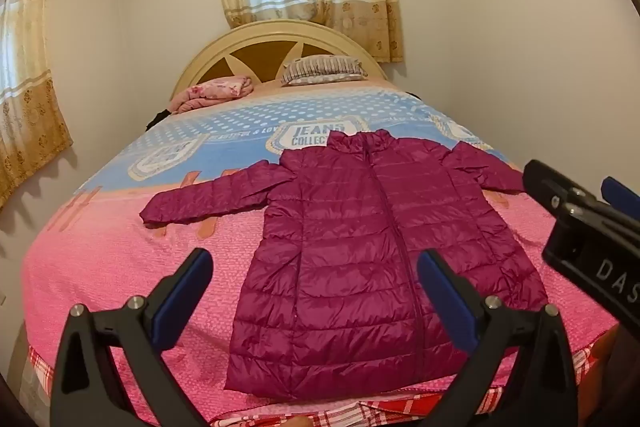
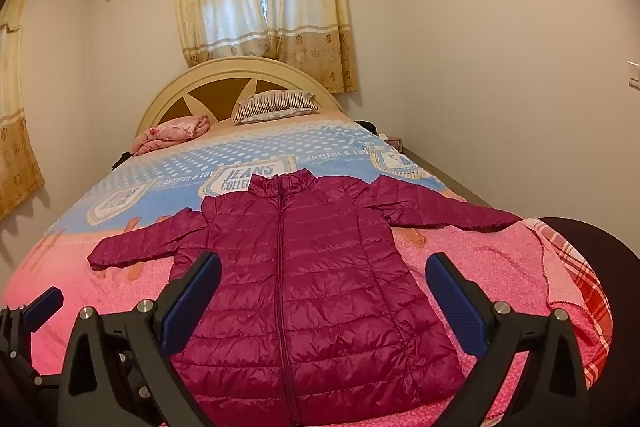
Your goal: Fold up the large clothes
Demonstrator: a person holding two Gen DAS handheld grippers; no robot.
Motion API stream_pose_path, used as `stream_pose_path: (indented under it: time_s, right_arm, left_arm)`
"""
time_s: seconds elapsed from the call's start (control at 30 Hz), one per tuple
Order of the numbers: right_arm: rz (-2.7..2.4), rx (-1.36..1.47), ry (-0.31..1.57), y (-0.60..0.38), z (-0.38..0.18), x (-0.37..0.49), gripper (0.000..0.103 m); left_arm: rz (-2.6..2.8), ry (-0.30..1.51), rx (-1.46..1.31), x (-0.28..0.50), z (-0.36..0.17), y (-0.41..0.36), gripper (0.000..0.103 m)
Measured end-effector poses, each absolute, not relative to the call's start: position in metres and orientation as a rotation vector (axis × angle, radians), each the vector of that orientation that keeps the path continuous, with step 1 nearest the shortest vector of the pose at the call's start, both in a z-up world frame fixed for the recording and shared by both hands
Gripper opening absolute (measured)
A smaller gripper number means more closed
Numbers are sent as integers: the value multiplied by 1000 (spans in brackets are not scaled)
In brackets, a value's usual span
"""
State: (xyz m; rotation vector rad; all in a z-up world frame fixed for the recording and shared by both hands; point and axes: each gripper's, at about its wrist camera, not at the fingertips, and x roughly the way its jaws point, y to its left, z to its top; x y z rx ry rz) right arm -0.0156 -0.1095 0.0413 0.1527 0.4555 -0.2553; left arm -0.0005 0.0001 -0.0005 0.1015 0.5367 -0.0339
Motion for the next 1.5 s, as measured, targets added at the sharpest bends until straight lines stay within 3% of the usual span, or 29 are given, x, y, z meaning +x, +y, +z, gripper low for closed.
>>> stream_pose_path:
  time_s: [1.5]
  right_arm:
    - [-244,152,470,-107,37,-18,102]
  left_arm:
    - [-43,579,17,5,-9,9,103]
